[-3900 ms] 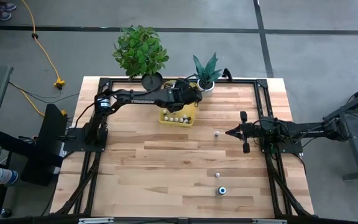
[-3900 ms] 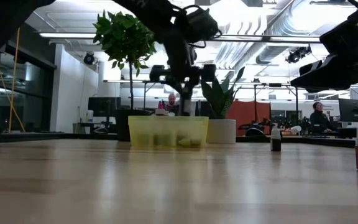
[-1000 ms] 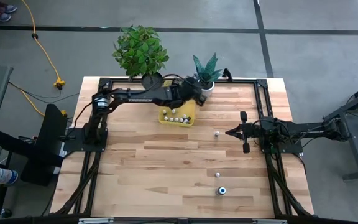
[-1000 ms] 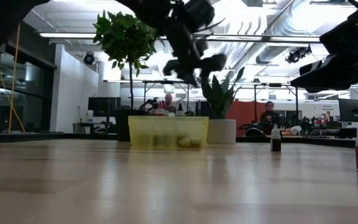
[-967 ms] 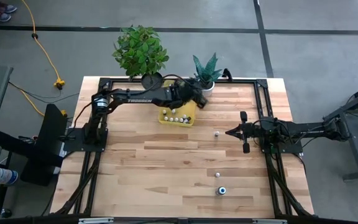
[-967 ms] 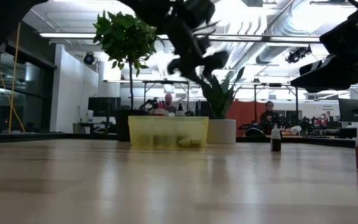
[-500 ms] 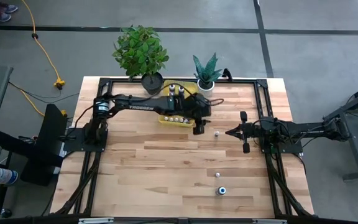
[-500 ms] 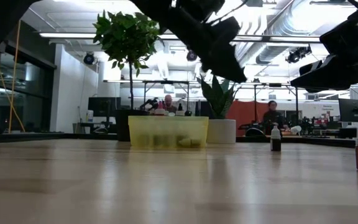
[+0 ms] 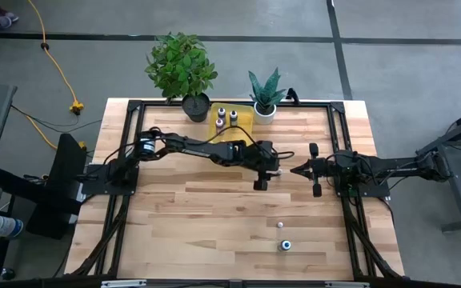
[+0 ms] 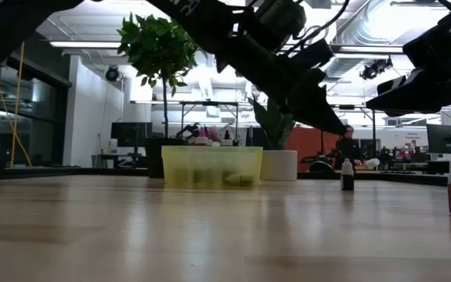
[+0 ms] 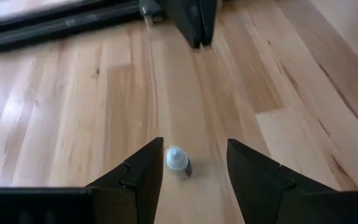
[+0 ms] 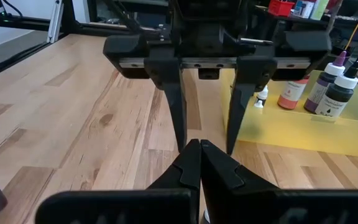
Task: Pick & Place food coloring
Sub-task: Put the small brown food coloring bottle into the yellow bin
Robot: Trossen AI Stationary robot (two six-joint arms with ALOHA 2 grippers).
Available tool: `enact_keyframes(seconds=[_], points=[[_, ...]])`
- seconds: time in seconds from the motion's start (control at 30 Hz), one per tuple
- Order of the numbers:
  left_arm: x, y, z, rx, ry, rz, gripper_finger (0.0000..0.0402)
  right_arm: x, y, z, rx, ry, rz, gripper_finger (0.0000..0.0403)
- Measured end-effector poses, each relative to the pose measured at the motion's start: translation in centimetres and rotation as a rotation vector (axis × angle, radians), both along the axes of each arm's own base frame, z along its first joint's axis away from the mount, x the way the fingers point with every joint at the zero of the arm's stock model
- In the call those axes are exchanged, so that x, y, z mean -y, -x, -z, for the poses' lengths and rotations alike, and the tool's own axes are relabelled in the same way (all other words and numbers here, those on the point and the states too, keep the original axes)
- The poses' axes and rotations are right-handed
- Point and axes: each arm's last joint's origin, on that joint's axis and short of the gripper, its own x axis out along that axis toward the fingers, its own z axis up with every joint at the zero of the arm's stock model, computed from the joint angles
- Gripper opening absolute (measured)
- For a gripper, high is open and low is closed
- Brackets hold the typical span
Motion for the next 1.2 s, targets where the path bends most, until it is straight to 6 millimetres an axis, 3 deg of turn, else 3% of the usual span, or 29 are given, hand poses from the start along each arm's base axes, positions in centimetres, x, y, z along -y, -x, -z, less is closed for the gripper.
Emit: enact_keyframes(seconds=[0.67,1.2], points=[[-0.5,-1.4,5.0,-0.008,0.015,-0.055,0.0168,0.0,0.0,0.0,0.0,0.0,0.0,0.0],[-0.9,-1.7,5.5,0.026,0.083,-0.08,0.0168,0.0,0.0,0.0,0.0,0.0,0.0,0.0]])
